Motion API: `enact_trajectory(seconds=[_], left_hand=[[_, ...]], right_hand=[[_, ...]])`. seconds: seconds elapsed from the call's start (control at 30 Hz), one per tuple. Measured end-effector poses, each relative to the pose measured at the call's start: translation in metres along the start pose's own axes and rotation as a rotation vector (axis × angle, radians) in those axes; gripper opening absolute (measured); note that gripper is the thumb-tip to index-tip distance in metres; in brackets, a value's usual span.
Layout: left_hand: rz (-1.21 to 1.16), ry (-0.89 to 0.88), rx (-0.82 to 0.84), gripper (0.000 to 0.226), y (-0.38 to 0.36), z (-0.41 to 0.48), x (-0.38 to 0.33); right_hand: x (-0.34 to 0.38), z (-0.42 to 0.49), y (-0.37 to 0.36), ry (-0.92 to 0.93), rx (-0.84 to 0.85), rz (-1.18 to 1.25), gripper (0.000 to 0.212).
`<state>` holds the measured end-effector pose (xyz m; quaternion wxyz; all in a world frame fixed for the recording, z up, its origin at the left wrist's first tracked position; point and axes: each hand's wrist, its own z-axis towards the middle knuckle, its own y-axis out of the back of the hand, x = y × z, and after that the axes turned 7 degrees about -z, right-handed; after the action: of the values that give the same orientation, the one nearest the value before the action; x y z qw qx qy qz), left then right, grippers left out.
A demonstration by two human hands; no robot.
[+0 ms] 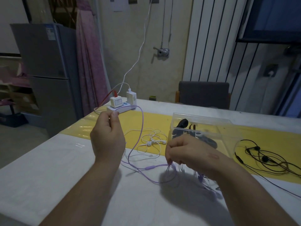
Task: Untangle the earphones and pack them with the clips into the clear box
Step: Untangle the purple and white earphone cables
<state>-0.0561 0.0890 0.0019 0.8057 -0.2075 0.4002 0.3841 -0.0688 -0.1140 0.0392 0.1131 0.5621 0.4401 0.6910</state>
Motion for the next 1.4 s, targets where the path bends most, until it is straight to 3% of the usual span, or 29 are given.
enact_trajectory(seconds=[0.1,0.17,0.23,0.3,0.47,0.53,0.63,0.8,1.07,1.13,1.2,1.3,1.4], left_hand=[[0.015,0.018,0.047,0.021,0.0,0.001,0.002],[0.045,0.052,0.083,0.022,-0.001,0.001,0.004],[0.08,0.106,0.1,0.021,-0.001,0.005,0.009],[0.095,0.175,0.12,0.021,0.001,0.01,0.016],[0.114,0.304,0.169,0.023,0.005,0.017,0.028],[0.187,0.316,0.212,0.031,0.005,0.016,0.025],[0.383,0.272,0.271,0.051,0.005,0.013,0.016],[0.355,0.007,0.265,0.044,0.005,0.006,0.008],[0.306,-0.231,0.188,0.049,0.003,0.004,0.007],[0.207,-0.265,0.202,0.046,0.003,0.004,0.005],[0.06,-0.305,0.293,0.039,0.002,0.001,0.002],[-0.1,-0.336,0.596,0.043,0.003,-0.005,-0.002],[-0.04,-0.412,0.792,0.045,-0.007,-0.012,0.001]], right_hand=[[-0.004,0.006,0.002,-0.024,-0.203,0.209,0.013],[-0.008,0.01,0.002,-0.038,-0.393,0.342,0.021],[-0.007,0.01,-0.001,-0.026,-0.448,0.403,0.019],[-0.004,0.008,-0.005,-0.047,-0.363,0.29,0.012],[0.001,0.001,-0.02,-0.039,0.061,-0.413,0.019],[-0.002,0.0,-0.028,-0.025,0.071,-0.552,0.019],[-0.005,0.002,-0.034,-0.001,0.052,-0.574,0.017],[0.002,0.007,-0.024,0.079,-0.077,-0.367,0.012],[0.001,0.009,-0.018,0.1,-0.627,-0.001,0.017],[0.002,0.01,-0.018,0.086,-0.691,0.172,0.015],[0.001,0.013,-0.019,0.075,-0.659,0.268,0.009],[0.0,0.015,-0.021,0.067,-0.593,0.311,0.011],[0.001,0.015,-0.021,0.08,-0.561,0.338,0.01]])
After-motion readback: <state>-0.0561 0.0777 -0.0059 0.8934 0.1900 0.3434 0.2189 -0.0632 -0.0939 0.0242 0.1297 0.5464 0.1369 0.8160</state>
